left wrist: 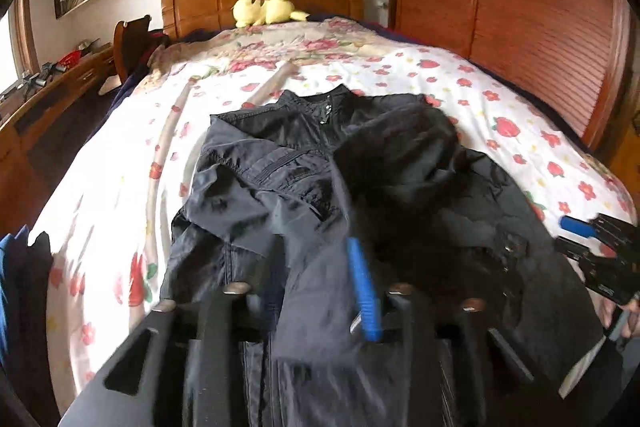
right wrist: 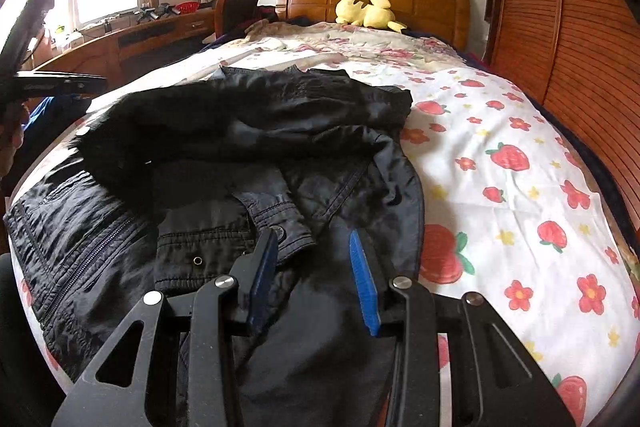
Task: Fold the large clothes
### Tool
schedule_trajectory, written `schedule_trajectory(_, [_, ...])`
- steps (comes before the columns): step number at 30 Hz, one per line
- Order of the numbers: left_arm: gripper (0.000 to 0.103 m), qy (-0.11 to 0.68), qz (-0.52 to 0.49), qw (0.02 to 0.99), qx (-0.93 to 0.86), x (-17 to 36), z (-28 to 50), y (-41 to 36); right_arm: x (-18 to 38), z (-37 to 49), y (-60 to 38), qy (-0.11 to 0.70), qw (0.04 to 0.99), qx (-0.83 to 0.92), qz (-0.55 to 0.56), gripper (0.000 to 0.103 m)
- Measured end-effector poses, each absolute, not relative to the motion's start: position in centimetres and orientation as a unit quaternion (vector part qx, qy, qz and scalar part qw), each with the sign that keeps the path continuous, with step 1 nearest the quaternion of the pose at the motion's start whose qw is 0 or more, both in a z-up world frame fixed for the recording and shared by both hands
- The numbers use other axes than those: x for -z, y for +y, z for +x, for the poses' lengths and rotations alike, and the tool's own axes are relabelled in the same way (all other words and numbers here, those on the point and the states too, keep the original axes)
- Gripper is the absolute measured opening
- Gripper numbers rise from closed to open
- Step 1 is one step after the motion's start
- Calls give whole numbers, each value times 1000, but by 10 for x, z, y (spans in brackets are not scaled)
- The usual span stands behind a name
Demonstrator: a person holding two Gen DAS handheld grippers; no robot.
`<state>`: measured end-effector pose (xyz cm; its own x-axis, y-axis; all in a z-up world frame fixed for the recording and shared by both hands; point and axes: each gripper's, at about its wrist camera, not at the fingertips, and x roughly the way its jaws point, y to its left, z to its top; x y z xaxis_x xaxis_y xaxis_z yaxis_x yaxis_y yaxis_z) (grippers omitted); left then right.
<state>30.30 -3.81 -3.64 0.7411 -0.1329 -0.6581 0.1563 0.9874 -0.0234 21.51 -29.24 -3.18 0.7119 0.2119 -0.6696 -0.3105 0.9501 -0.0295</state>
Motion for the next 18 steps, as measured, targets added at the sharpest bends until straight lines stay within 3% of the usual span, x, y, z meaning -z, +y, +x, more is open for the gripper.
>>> schedule_trajectory(8, [49,343,2,936,81,39,263,-12,38,216,-286,360,919,-140,-80,39])
schedule_trajectory(18, [49,354,17,928,116,72,256,-50,44,218,-285,369,916,-134,-81,39])
